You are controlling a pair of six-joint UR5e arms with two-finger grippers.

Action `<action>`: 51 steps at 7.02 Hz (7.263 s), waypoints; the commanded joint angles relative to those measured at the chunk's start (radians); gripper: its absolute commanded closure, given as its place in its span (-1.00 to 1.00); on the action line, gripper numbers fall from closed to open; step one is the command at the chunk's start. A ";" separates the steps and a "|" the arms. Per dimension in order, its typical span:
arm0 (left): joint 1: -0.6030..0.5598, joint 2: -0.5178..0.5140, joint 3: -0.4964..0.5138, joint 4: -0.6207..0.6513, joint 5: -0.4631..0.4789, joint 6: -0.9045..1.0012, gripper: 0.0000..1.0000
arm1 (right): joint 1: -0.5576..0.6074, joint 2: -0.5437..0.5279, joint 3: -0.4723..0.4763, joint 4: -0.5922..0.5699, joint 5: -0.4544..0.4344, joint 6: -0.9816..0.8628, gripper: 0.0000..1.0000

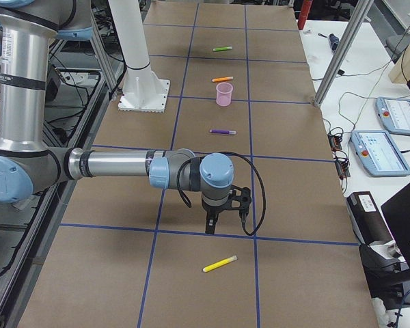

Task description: Collect pens into pen holder

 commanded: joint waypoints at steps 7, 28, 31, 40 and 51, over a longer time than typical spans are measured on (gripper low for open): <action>0.188 -0.084 -0.001 -0.050 -0.155 -0.423 -1.00 | -0.005 0.014 0.003 -0.001 0.004 -0.005 -0.99; 0.730 -0.132 0.099 -0.347 0.382 -1.033 1.00 | -0.051 0.020 -0.074 0.128 0.073 0.018 -0.99; 0.724 -0.153 -0.009 -0.328 0.382 -1.027 1.00 | -0.051 0.040 -0.080 0.125 0.044 0.005 -0.98; 0.613 -0.524 -0.070 -0.328 0.525 -0.819 1.00 | -0.052 0.203 -0.574 0.410 -0.042 -0.335 -0.98; 0.616 -0.552 -0.045 -0.327 0.536 -0.817 1.00 | -0.167 0.211 -0.723 0.653 -0.059 -0.315 -0.32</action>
